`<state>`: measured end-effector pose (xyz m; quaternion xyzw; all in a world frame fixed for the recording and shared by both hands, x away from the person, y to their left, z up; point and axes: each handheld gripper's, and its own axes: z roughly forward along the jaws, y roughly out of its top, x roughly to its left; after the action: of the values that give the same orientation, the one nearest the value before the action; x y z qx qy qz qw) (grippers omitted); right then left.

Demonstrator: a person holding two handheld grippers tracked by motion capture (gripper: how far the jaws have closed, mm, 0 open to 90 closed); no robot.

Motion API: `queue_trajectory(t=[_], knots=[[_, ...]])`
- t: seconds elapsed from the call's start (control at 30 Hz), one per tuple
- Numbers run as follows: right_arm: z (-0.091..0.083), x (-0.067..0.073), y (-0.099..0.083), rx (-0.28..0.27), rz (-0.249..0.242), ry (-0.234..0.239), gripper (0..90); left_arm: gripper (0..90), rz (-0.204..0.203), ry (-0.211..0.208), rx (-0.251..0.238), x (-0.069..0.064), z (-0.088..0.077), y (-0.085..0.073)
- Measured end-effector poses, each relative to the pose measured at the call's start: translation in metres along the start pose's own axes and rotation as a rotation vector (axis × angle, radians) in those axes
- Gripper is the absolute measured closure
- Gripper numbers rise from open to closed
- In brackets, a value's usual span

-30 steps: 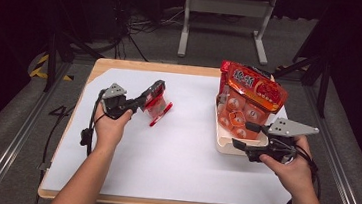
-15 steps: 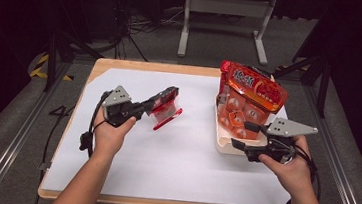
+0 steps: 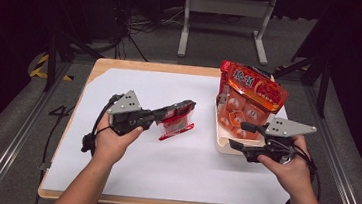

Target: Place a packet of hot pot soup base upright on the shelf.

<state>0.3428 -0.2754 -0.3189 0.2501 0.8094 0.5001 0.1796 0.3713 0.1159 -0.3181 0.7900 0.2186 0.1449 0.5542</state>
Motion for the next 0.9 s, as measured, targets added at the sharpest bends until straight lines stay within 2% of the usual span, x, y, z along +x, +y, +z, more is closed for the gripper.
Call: queue_trajectory(t=[0.03, 0.07, 0.17, 0.33, 0.4, 0.6, 0.8, 0.9], knots=[[0.0, 0.0, 0.0, 0.0, 0.0, 0.0, 32.4, 90.0, 0.0, 0.0, 0.0, 0.0, 0.0, 0.0], [-0.001, 0.0, 0.002, -0.007, -0.004, 0.007, 33.6, 90.0, 0.028, -0.019, 0.008, -0.004, 0.001, 0.003], [-0.001, 0.0, 0.005, -0.008, -0.014, 0.01, 36.5, 90.0, 0.051, -0.042, 0.016, -0.01, 0.004, 0.005], [0.002, 0.005, 0.013, 0.0, -0.05, 0.017, 41.6, 90.0, 0.07, -0.09, 0.011, -0.015, 0.005, 0.011], [0.004, 0.007, 0.016, -0.002, -0.061, 0.023, 42.4, 90.0, 0.09, -0.13, 0.005, -0.017, 0.007, 0.014], [0.007, 0.01, 0.022, -0.011, -0.078, 0.046, 43.3, 90.0, 0.139, -0.188, 0.017, -0.022, 0.017, 0.021], [0.009, 0.012, 0.027, -0.015, -0.094, 0.068, 44.9, 90.0, 0.154, -0.218, 0.021, -0.027, 0.026, 0.025], [0.01, 0.012, 0.029, -0.006, -0.11, 0.066, 52.2, 90.0, 0.161, -0.224, 0.023, -0.028, 0.03, 0.027]])
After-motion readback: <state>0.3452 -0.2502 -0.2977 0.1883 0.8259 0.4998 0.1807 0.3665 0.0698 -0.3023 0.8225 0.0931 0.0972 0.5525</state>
